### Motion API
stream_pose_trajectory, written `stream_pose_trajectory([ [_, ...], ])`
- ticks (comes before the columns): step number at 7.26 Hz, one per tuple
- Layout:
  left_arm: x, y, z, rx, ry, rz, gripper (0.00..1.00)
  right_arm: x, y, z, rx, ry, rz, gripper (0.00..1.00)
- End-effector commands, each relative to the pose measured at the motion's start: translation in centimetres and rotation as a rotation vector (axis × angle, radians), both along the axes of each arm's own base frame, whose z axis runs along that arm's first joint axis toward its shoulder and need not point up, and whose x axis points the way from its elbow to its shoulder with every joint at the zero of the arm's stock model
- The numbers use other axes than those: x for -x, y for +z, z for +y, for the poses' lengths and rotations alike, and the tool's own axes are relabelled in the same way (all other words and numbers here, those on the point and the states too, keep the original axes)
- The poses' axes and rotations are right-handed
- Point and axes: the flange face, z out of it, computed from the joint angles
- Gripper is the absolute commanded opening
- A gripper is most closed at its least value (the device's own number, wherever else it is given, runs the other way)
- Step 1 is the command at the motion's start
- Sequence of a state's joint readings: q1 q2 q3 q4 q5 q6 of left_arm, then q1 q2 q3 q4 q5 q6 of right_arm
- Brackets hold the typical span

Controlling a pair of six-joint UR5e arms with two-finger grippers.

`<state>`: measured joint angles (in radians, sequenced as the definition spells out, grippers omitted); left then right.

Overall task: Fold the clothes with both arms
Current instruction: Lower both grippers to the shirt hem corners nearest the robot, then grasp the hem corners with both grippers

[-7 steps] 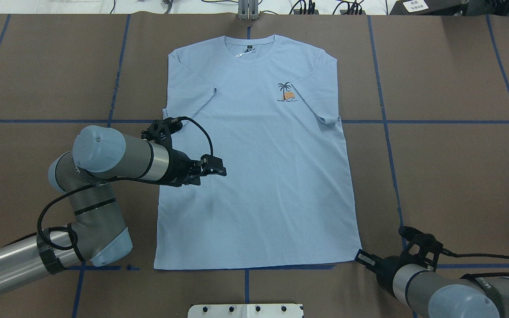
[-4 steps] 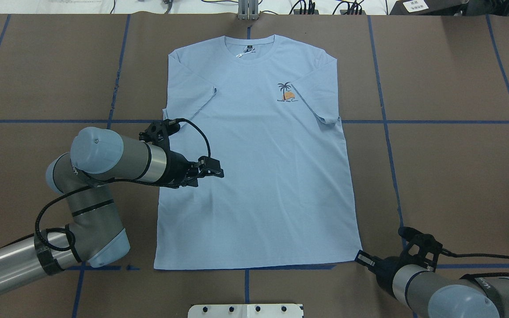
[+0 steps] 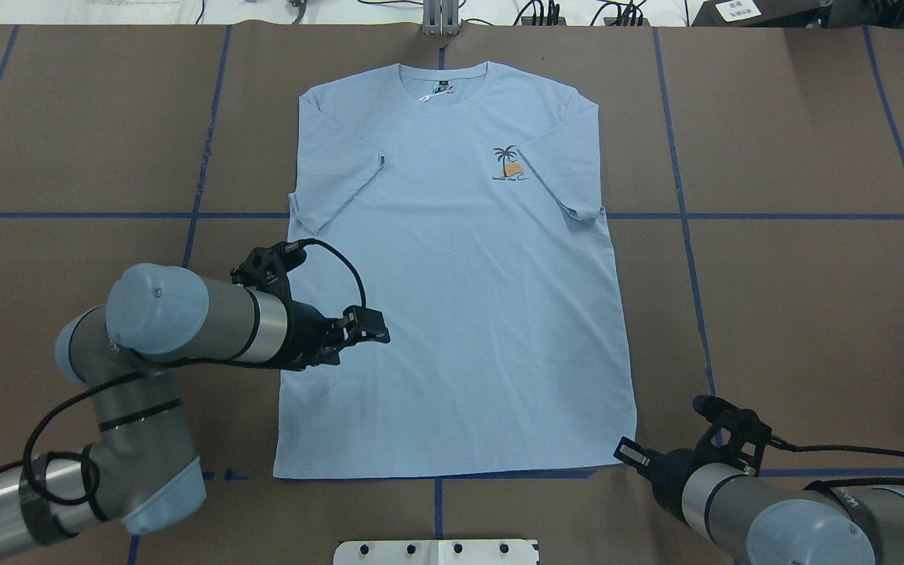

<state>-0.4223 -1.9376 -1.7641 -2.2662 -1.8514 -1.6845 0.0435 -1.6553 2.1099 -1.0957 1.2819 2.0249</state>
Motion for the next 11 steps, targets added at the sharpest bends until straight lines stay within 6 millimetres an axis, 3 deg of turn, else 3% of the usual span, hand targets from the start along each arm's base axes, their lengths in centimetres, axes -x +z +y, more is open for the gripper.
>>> stream_pose_trajectory([
  [1,1.5,-2.4,6.9,0.044,-0.006,-0.166,0.91,-0.5,-0.5,-0.6,0.003,0.009,-0.009,0.0],
  [3,-0.1,-2.3,12.3,0.174,-0.045,-0.278,0.89,-0.6,-0.5,-0.5,0.007,0.005,-0.008,0.0],
  [4,-0.6,-1.4,13.3,0.221,-0.074,-0.313,0.82,-0.6,-0.5,-0.5,0.006,0.006,-0.009,0.0],
  [6,-0.5,2.7,15.6,0.254,-0.061,-0.391,0.7,-0.6,-0.3,-0.5,0.006,0.006,-0.005,0.0],
  [7,-0.3,3.0,15.6,0.254,-0.062,-0.396,0.65,-0.6,-0.5,-0.5,0.006,0.006,-0.008,0.0],
  [11,-0.3,3.2,15.1,0.245,-0.069,-0.402,0.61,-0.6,-0.2,-0.5,0.007,0.006,-0.002,0.0],
])
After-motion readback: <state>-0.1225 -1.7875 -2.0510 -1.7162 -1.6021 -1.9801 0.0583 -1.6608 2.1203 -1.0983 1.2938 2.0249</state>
